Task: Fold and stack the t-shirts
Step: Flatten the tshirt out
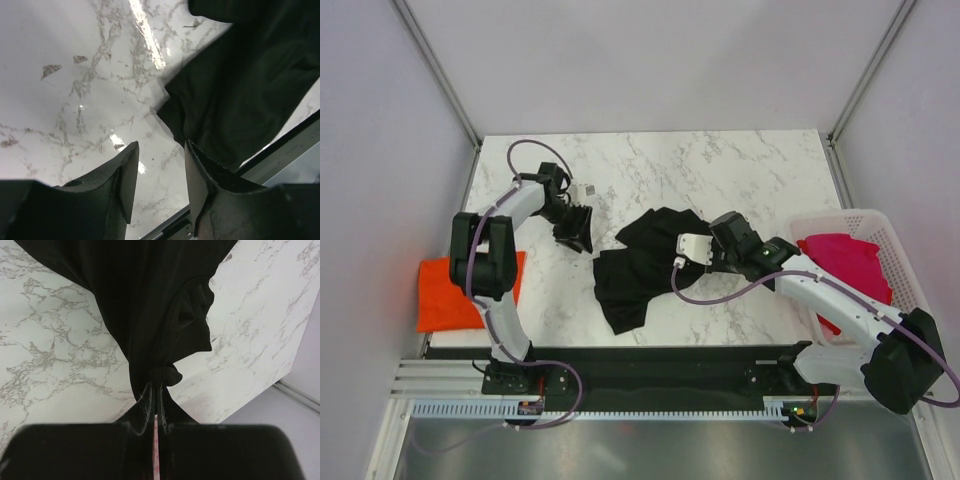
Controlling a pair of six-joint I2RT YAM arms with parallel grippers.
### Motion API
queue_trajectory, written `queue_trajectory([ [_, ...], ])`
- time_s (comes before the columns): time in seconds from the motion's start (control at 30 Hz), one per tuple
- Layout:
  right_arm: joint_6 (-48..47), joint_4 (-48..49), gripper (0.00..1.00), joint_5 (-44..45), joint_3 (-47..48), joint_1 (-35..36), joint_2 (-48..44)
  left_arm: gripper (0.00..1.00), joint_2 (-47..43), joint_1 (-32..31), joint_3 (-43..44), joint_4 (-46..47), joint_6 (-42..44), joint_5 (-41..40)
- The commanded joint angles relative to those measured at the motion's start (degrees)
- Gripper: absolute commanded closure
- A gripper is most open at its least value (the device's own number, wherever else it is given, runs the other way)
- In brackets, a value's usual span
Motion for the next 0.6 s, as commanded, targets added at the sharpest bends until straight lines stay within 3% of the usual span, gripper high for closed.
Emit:
queue_trajectory([
  [0.0, 1.3, 1.5, 1.0, -0.4, 2.7, -1.0, 0.0, 0.53, 4.3, -0.9, 4.7, -3.5, 2.8, -1.4],
  [0.57, 1.0, 2.7, 1.0, -0.7, 3.3, -3.1, 2.4, 0.62, 13.3, -4.8, 6.9, -3.9, 3.6, -0.6],
])
